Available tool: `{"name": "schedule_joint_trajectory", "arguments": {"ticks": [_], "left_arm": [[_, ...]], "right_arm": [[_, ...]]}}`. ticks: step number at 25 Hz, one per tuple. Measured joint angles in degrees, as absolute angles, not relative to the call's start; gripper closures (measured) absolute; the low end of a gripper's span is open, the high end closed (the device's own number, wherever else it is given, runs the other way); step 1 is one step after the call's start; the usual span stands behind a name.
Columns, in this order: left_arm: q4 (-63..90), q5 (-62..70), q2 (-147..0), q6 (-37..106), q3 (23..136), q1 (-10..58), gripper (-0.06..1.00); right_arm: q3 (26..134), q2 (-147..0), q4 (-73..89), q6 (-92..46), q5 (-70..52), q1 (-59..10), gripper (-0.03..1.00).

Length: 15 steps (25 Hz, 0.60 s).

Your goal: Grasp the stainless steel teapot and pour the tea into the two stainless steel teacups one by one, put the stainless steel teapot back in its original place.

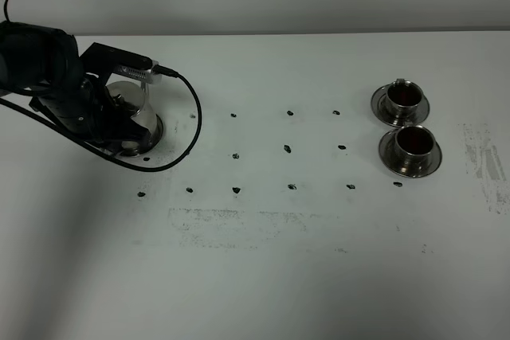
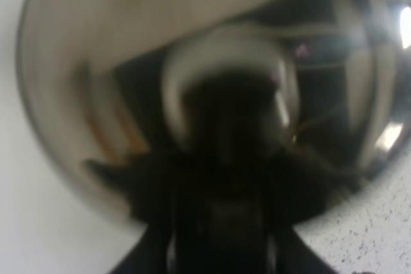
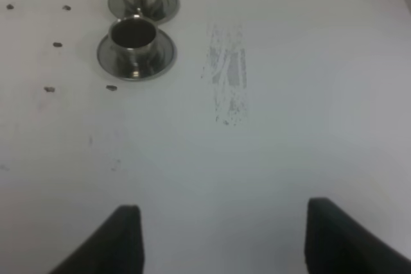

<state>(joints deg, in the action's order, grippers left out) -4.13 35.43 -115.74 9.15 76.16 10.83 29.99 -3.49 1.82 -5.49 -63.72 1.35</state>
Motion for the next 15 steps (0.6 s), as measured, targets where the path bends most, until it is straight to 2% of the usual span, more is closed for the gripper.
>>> {"name": "schedule_joint_trajectory", "arguments": {"ticks": [3,7,10,15], "left_arm": [[-4.13,35.36,-115.74,9.2,76.16,10.83,0.47],[-3.89,35.36,-115.74,9.24,76.16,10.83,0.28],[-3.84,36.02,-115.25,9.24,76.16,10.83,0.23],[-3.9,39.21,-110.38,9.24,76.16,11.2,0.22]], "right_arm": [[29.99,-3.49,1.82,-5.49,-63.72,1.35,0.44],[29.99,-3.49,1.82,-5.49,-63.72,1.35,0.44],[29.99,-3.49,1.82,-5.49,-63.72,1.35,0.44],[29.99,-3.49,1.82,-5.49,-63.72,1.35,0.44]]}}
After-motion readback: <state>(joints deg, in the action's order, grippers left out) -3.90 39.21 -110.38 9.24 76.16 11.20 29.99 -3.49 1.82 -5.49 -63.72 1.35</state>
